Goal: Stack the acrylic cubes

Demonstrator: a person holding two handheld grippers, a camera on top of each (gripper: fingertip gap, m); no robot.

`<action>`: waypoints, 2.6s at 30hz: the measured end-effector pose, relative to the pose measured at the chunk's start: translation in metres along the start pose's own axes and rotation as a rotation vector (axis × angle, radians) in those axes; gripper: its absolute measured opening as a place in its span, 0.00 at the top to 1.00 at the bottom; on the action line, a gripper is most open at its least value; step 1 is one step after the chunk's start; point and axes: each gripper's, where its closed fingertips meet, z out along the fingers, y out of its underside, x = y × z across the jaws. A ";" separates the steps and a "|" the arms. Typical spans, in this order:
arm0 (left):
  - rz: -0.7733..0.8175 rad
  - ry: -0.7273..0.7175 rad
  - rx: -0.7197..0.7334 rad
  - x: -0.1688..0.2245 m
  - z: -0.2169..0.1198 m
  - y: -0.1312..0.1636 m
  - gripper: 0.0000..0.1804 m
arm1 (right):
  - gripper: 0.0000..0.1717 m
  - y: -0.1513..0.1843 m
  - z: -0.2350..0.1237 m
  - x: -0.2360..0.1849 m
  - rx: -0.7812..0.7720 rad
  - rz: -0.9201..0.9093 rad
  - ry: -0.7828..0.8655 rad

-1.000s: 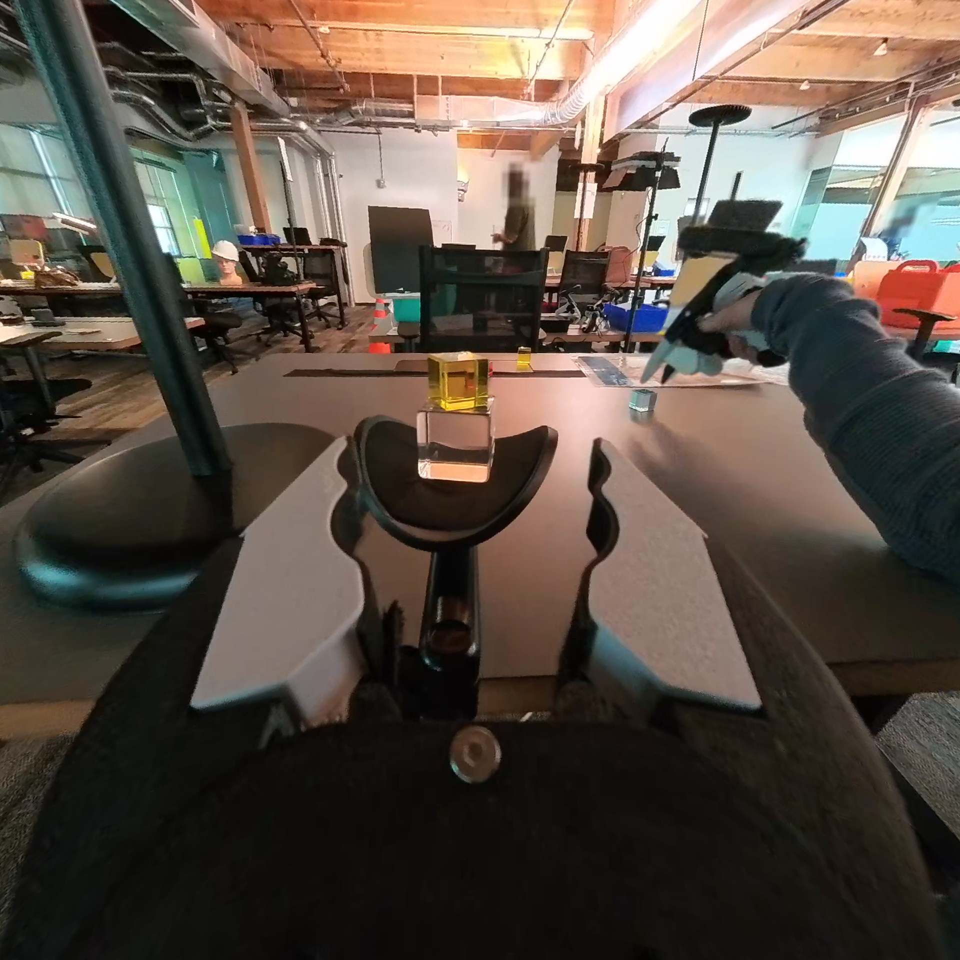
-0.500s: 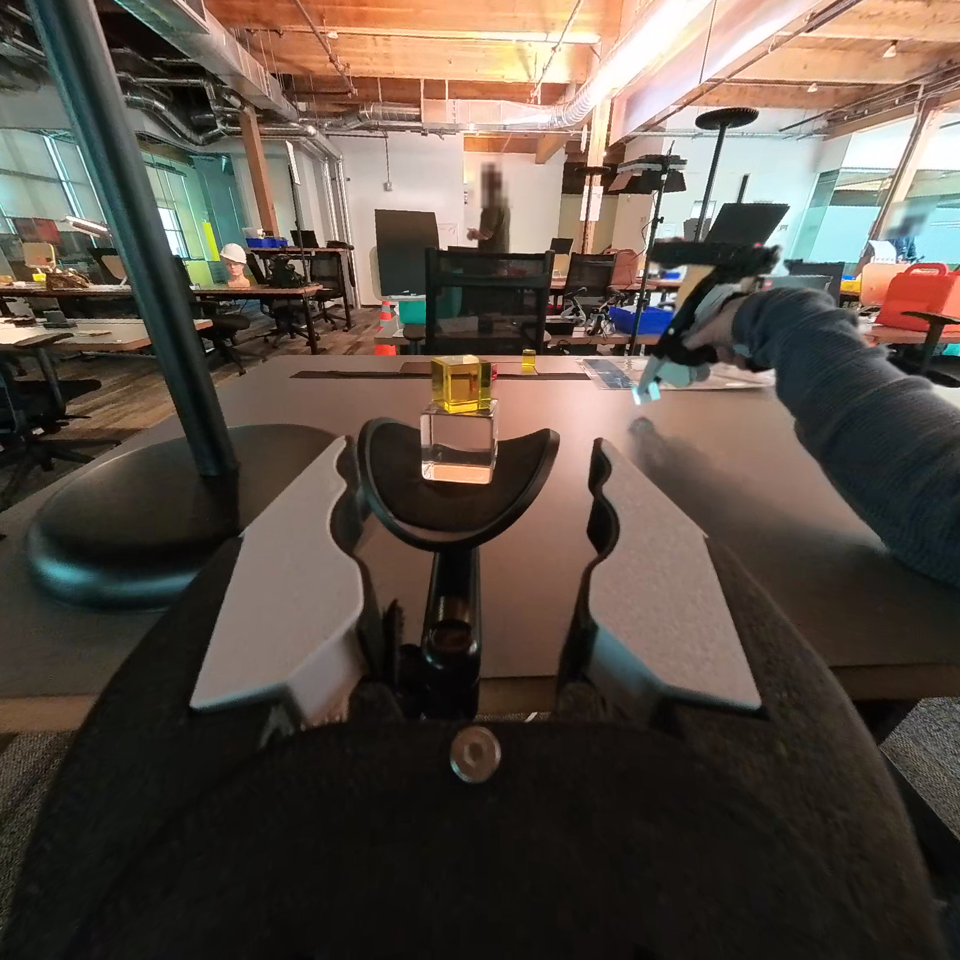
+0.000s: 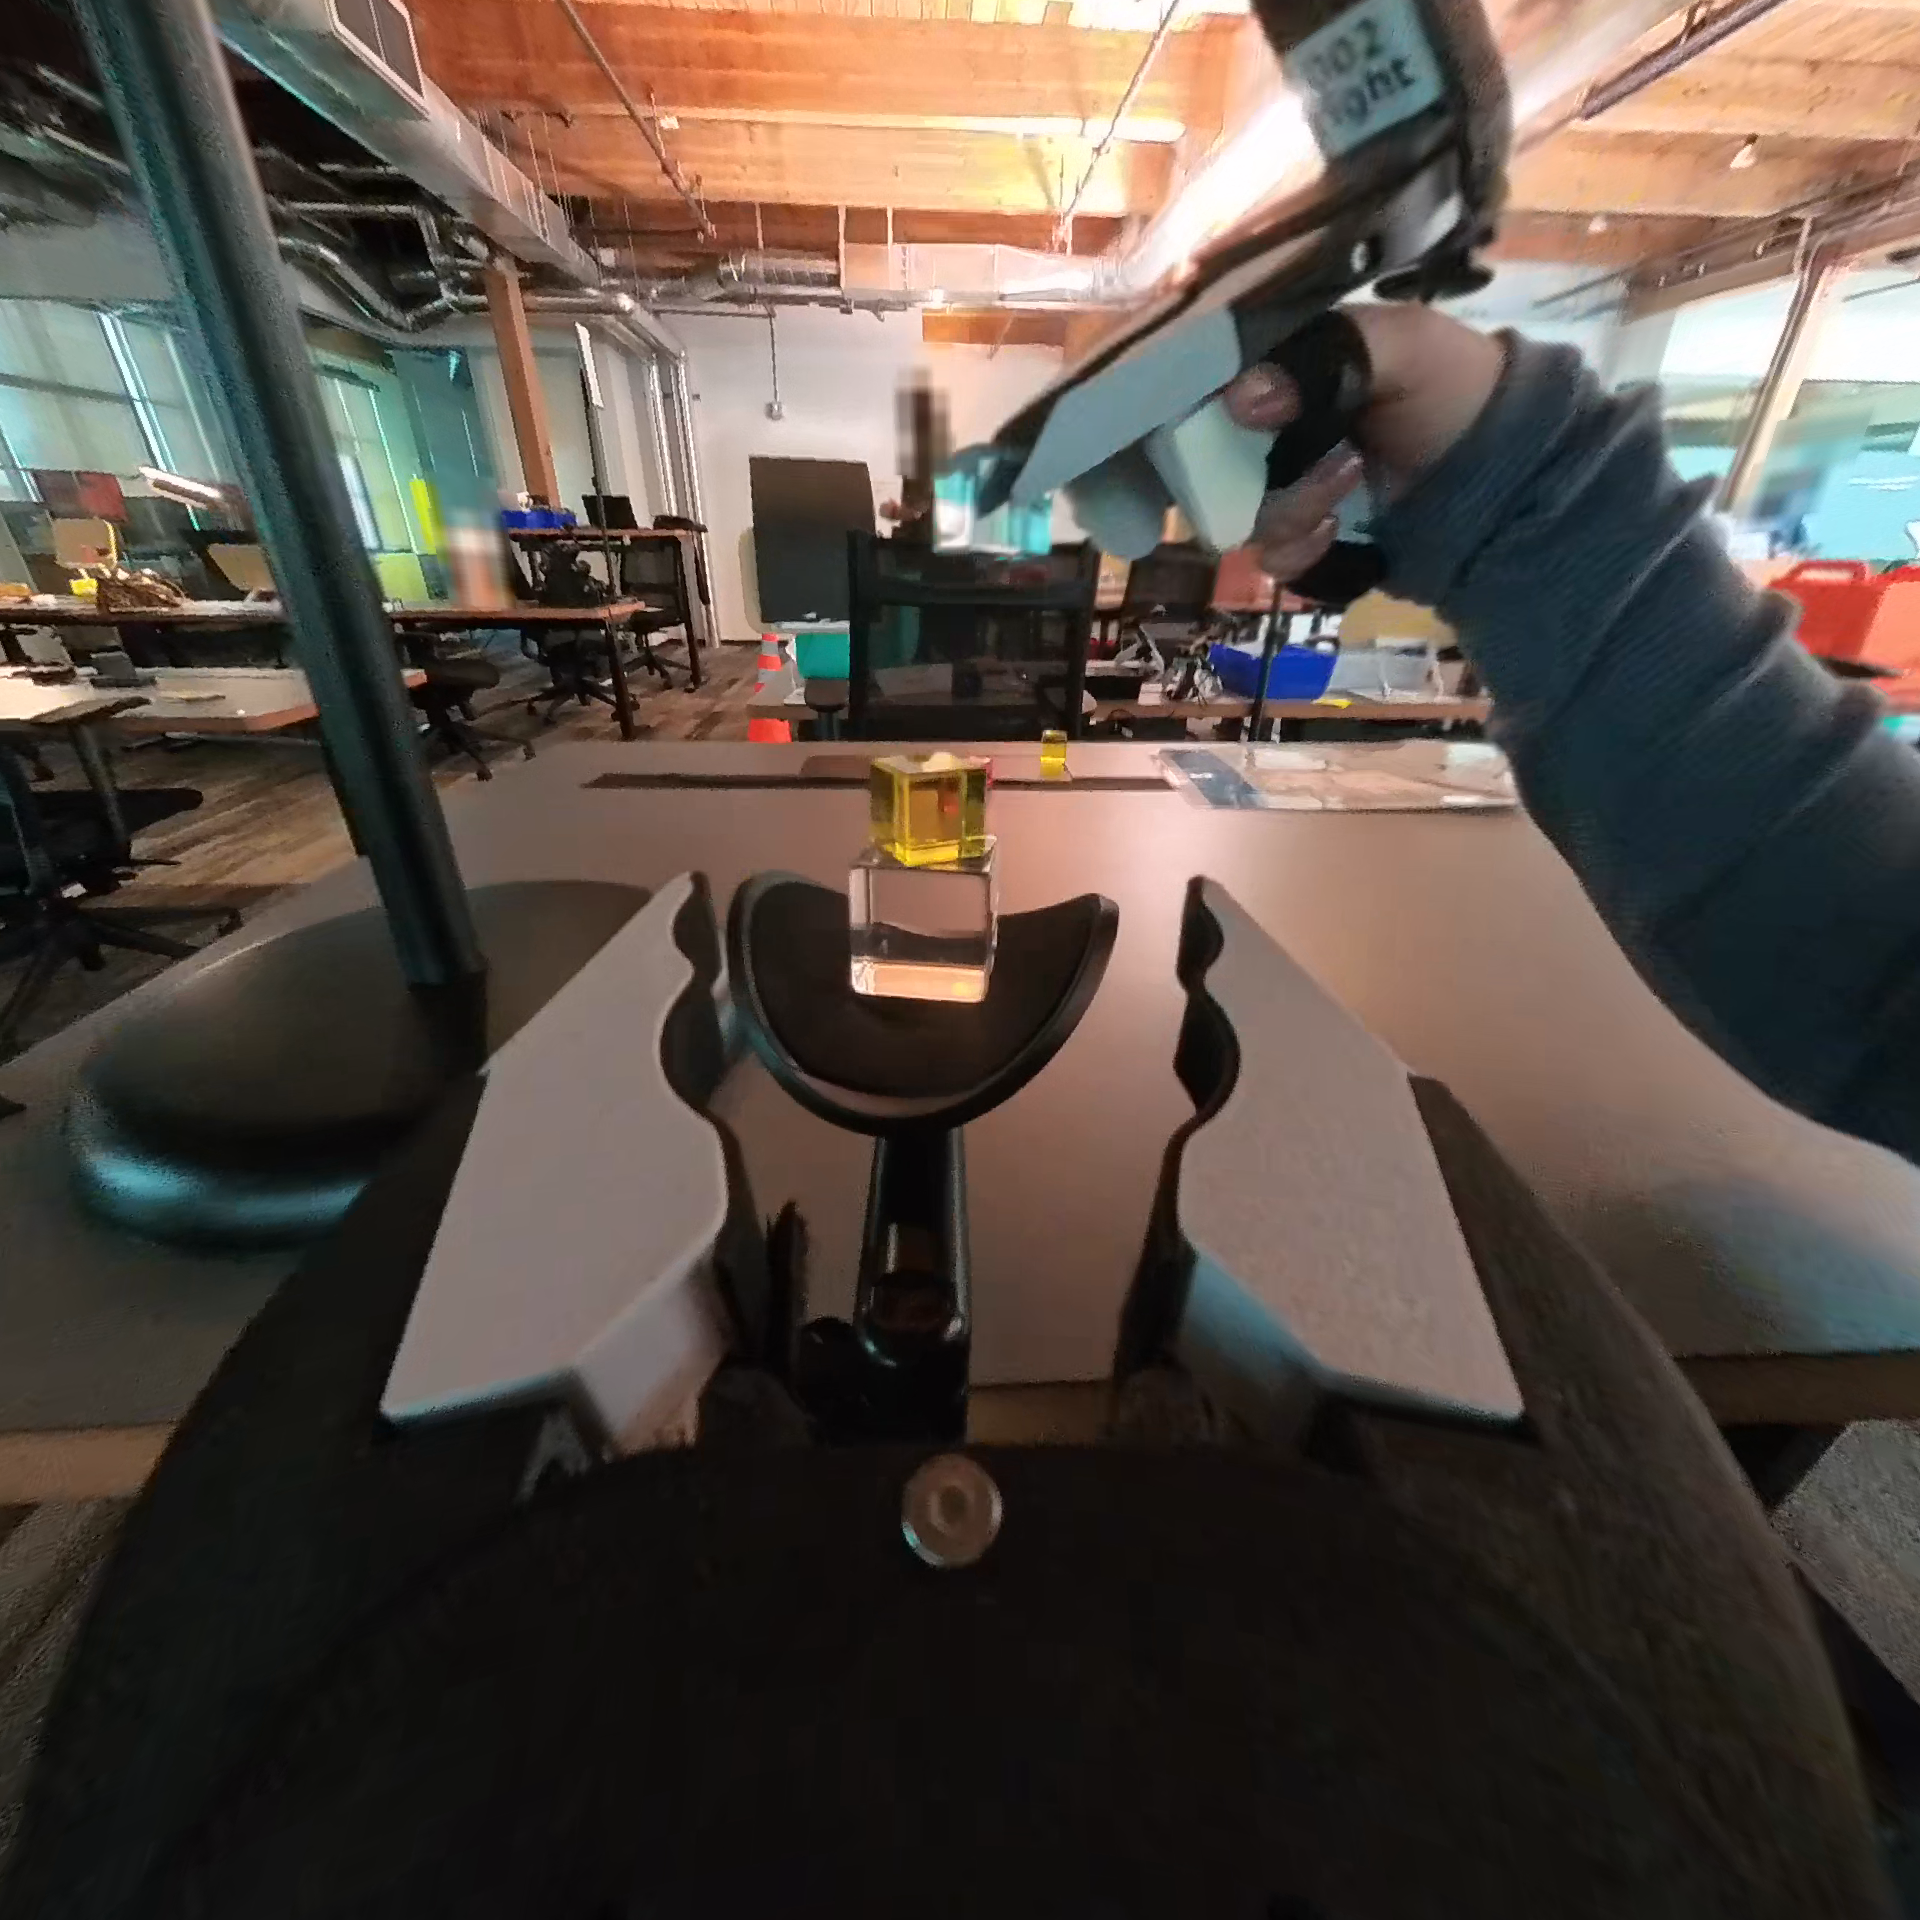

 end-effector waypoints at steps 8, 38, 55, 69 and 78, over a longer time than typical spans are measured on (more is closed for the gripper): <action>-0.012 0.001 0.009 -0.004 -0.008 0.002 0.51 | 0.86 0.014 0.047 -0.027 -0.459 -0.237 -0.148; -0.032 -0.021 0.083 -0.016 -0.018 -0.005 0.50 | 0.63 -0.009 -0.026 0.071 0.142 -0.187 0.286; 0.027 -0.147 0.142 -0.048 -0.009 -0.010 0.52 | 0.68 0.223 -0.078 0.332 -0.018 0.411 1.131; -0.055 -0.091 0.061 -0.058 0.027 0.018 0.51 | 0.82 0.241 -0.069 0.381 -0.037 0.642 1.061; -0.069 -0.108 0.085 -0.061 0.010 0.010 0.51 | 0.85 0.172 -0.099 0.344 0.291 0.167 1.226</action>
